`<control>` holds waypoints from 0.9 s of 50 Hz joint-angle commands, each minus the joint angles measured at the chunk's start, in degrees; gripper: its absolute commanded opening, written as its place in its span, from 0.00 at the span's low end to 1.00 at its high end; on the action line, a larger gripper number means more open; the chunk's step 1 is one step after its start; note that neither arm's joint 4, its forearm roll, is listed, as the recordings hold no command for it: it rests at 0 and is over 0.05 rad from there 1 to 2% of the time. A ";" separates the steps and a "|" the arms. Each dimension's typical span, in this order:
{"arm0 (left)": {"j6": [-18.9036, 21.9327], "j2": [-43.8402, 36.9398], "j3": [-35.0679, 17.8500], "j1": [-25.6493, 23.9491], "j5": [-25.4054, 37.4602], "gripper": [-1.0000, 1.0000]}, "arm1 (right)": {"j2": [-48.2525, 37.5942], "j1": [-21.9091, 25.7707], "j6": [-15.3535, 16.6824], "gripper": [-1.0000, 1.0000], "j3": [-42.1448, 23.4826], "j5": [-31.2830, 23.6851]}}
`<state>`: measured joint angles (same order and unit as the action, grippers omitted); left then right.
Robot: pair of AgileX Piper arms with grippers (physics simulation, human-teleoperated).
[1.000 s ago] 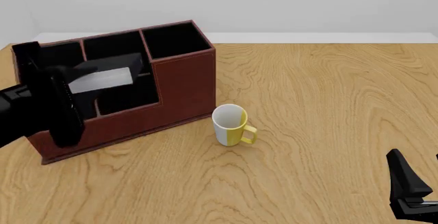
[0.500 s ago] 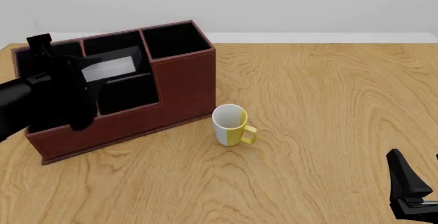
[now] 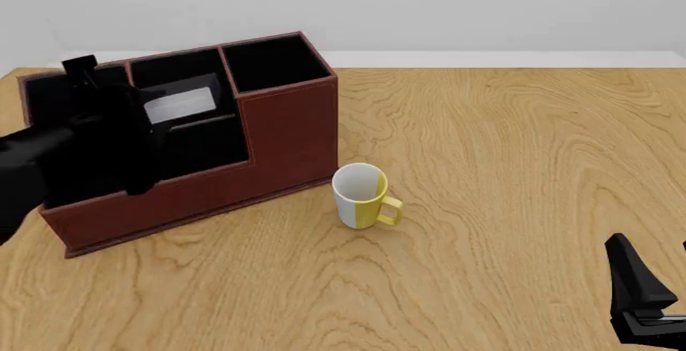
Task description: Pick up the book and place it in the front compartment of the caddy.
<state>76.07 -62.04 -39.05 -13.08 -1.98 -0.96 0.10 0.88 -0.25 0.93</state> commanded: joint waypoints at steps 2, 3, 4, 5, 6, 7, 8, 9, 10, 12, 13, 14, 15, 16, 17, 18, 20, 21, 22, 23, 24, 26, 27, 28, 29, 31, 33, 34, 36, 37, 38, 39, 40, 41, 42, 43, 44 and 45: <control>1.95 -2.34 -0.48 1.44 -3.24 0.00 | -0.02 0.02 -0.01 1.00 0.00 0.01; 1.85 -2.35 -0.50 1.41 -3.26 0.00 | -0.01 0.01 0.00 1.00 0.00 0.01; 1.03 -2.77 -1.35 1.70 -3.02 0.00 | 0.00 0.01 0.00 1.00 0.00 0.00; 1.48 -3.03 -1.24 1.81 -3.61 0.00 | -0.01 -0.01 -0.01 1.00 0.00 0.00; 1.68 -3.14 -1.15 1.86 -3.74 0.00 | 0.00 0.00 0.00 1.00 0.00 0.00; 1.83 -3.45 -1.22 2.01 -3.97 0.00 | 0.00 0.01 0.01 1.00 0.00 0.00; 2.27 -3.67 -1.01 2.11 -4.73 0.00 | 0.00 0.00 -0.01 1.00 0.00 0.00; 2.05 -3.73 -1.03 2.00 -4.33 0.00 | -0.02 0.00 0.01 1.00 0.00 0.01; 1.80 -3.72 -1.15 1.95 -4.15 0.00 | -0.01 0.02 0.01 1.00 0.00 0.01; 1.82 -4.14 -1.14 1.98 -4.75 0.00 | 0.00 0.01 0.00 1.00 0.00 0.00; 1.85 -4.22 -1.10 2.01 -4.81 0.00 | 0.00 0.00 0.00 1.00 0.00 0.00; 1.97 -4.39 -0.91 1.92 -5.19 0.00 | -0.02 0.01 -0.01 1.00 0.00 0.01; 1.90 -4.52 -0.89 1.84 -5.46 0.00 | 0.01 0.00 0.01 1.00 0.00 0.00; 1.76 -4.72 -0.75 1.87 -5.51 0.00 | 0.01 0.00 0.01 1.00 0.00 0.00; 1.76 -4.72 -0.75 1.87 -5.51 0.00 | 0.01 0.00 0.01 1.00 0.00 0.00; 1.82 -5.02 -0.33 1.81 -6.20 0.00 | 0.00 0.00 0.00 1.00 0.00 0.00; 2.06 -5.51 0.06 1.74 -6.99 0.00 | -0.01 0.00 0.00 1.00 0.00 0.01; 2.02 -5.59 -0.01 1.75 -6.99 0.00 | -0.02 0.00 -0.01 1.00 0.00 0.01; 1.78 -5.71 -0.15 1.68 -6.91 0.00 | -0.01 0.00 0.00 1.00 0.00 0.00; 1.81 -5.73 -0.12 1.64 -7.01 0.00 | 0.00 0.01 0.00 1.00 0.00 0.00; 1.80 -5.84 -0.10 1.46 -7.13 0.00 | 0.01 0.01 -0.03 1.00 0.00 0.00; 1.91 -6.10 -0.14 1.47 -7.31 0.00 | 0.01 0.00 0.00 1.00 0.00 0.00; 1.94 -6.10 -0.09 1.39 -7.30 0.00 | -0.03 0.00 -0.01 1.00 0.00 0.01; 1.85 -6.19 -0.19 1.27 -7.38 0.00 | -0.02 0.00 0.00 1.00 0.00 0.01; 1.88 -6.22 -0.18 1.26 -7.39 0.00 | 0.00 0.00 0.00 1.00 0.00 0.00; 1.70 -6.31 -0.36 1.02 -7.32 0.00 | 0.00 -0.01 -0.01 1.00 0.00 0.00; 1.78 -6.47 -0.28 0.91 -7.40 0.00 | 0.02 0.01 0.02 1.00 0.00 -0.01; 1.70 -6.60 -0.32 0.95 -7.41 0.00 | 0.02 0.01 0.02 1.00 0.00 -0.01; 1.76 -6.67 -0.08 0.70 -7.69 0.00 | -0.03 0.01 0.01 1.00 0.00 0.01; 1.63 -6.81 -0.22 0.76 -7.71 0.00 | 0.00 0.00 0.00 1.00 0.00 0.00; 1.44 -6.53 -0.03 0.39 -7.51 0.00 | -0.01 0.01 0.01 1.00 0.00 0.01; 1.23 -6.54 -0.06 0.32 -7.55 0.00 | 0.01 -0.01 0.00 1.00 0.00 0.00; 1.18 -6.82 -0.09 0.52 -7.58 0.00 | -0.02 -0.01 0.00 1.00 0.00 0.01; 1.56 -6.99 0.38 0.43 -7.77 0.00 | 0.01 0.00 0.01 1.00 0.00 0.00; 1.63 -7.16 0.45 0.49 -8.13 0.00 | 0.00 0.00 0.00 1.00 0.00 0.00; 1.57 -7.31 0.48 0.50 -8.00 0.00 | 0.01 -0.01 -0.01 1.00 0.00 0.00; 1.49 -7.38 0.41 0.54 -7.95 0.00 | 0.00 0.00 0.00 1.00 0.00 0.00; 1.55 -7.39 0.54 0.46 -8.15 0.00 | 0.00 0.00 0.00 1.00 0.00 0.00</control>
<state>76.45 -68.95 -38.31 -12.32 -8.64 -0.96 0.10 0.88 -0.25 0.93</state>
